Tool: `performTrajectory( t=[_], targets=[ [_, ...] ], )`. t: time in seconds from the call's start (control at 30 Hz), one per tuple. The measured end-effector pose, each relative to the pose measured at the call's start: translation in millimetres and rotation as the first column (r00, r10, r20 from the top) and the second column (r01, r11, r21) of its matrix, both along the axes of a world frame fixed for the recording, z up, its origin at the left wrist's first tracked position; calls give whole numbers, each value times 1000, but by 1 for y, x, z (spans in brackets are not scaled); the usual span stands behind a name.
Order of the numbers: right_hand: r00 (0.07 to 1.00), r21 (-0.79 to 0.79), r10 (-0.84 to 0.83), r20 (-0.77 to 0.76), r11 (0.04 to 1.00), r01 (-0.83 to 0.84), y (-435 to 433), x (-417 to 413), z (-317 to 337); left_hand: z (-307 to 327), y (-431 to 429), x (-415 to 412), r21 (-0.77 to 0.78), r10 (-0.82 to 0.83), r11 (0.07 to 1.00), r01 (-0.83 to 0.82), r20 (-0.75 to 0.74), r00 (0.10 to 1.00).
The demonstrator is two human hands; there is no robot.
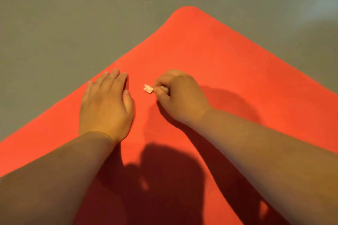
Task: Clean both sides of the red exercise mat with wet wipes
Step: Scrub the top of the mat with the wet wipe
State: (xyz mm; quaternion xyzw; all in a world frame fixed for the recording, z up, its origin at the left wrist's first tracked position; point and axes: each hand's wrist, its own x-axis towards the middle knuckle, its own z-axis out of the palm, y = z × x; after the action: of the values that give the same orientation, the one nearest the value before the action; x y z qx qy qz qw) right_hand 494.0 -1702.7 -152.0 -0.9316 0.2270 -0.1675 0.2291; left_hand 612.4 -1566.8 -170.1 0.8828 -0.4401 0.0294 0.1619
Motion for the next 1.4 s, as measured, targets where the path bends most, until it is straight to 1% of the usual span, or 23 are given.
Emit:
performTrajectory(
  t=[0.03, 0.07, 0.1, 0.17, 0.2, 0.27, 0.37, 0.47, 0.53, 0.63, 0.67, 0.73, 0.77, 0.8, 0.83, 0.87, 0.93, 1.0, 1.03, 1.1, 1.17, 1.3, 1.4],
  targets=[
    [1000, -60, -22, -18, 998, 21, -19, -1, 1, -1, -1, 0, -4, -6, 1000, 6, -4, 1000],
    [993, -121, -111, -26, 987, 108, -43, -2, 1, -1, -1, 1, -10, -9, 1000, 9, -2, 1000],
    [965, -140, -256, -53, 959, 247, -68, -4, 3, -1, -1, 1, -16, -3, 1000, 3, 7, 1000],
    [838, -69, -529, -134, 849, 524, -103, -11, 11, 1, 1, 1, -39, 22, 999, -21, 35, 999],
    [799, -39, -579, -165, 813, 581, -108, -12, 12, 2, 1, -1, -54, 28, 998, -26, 49, 998],
    [804, 4, -556, -209, 822, 569, -87, -8, 14, 4, 2, -4, -73, 12, 997, -8, 61, 998],
    [872, 53, -428, -238, 890, 452, -33, -12, 16, 10, 1, -8, -93, -65, 993, 66, 22, 998],
    [920, 222, -281, -274, 912, 345, -13, -22, 17, 13, 10, -16, -58, -162, 985, 163, 13, 987],
    [923, 335, -203, -326, 889, 314, -25, -29, 27, 17, 3, -29, -34, -247, 968, 247, -1, 969],
    [947, 604, -82, -312, 752, 264, -40, -40, 49, 23, -36, -46, -39, -350, 936, 349, -35, 936],
    [951, 614, -66, -303, 749, 248, -47, -47, 52, 24, -53, -52, -29, -402, 916, 401, -39, 915],
    [945, 487, -59, -322, 846, 218, -66, -64, 50, 22, -83, -65, 1, -510, 860, 510, -16, 860],
    [944, 355, -107, -313, 908, 221, -80, -73, 45, 19, -92, -69, 21, -554, 833, 553, 7, 833],
    [936, 181, -208, -283, 947, 265, -94, -83, 40, 16, -97, -72, 33, -583, 812, 583, 23, 812],
    [920, 21, -314, -233, 945, 328, -108, -94, 37, 13, -100, -71, 28, -593, 805, 592, 33, 804],
    [904, -89, -383, -192, 924, 372, -120, -105, 32, 11, -101, -68, 17, -581, 814, 581, 38, 813],
    [885, -203, -429, -181, 897, 393, -133, -125, 19, 8, -99, -56, 13, -527, 849, 528, 96, 845],
    [896, -234, -408, -176, 901, 364, -137, -136, 2, 7, -98, -36, 11, -415, 909, 418, 140, 899],
    [900, -216, -403, -168, 906, 365, -138, -138, -4, 9, -100, -28, 0, -332, 942, 334, 118, 936],
    [905, -173, -400, -145, 911, 374, -141, -139, -10, 11, -107, -17, -36, -165, 986, 165, 13, 986],
    [912, -168, -389, -132, 915, 366, -142, -138, -12, 12, -114, -18, -71, -73, 995, 68, -73, 995],
    [926, -111, -359, -116, 931, 347, -141, -137, -11, 23, -154, -27, -199, 19, 978, -65, -228, 973],
    [922, -62, -366, -127, 931, 361, -140, -136, -9, 28, -202, -26, -241, 9, 968, -70, -245, 969]
  ],
)
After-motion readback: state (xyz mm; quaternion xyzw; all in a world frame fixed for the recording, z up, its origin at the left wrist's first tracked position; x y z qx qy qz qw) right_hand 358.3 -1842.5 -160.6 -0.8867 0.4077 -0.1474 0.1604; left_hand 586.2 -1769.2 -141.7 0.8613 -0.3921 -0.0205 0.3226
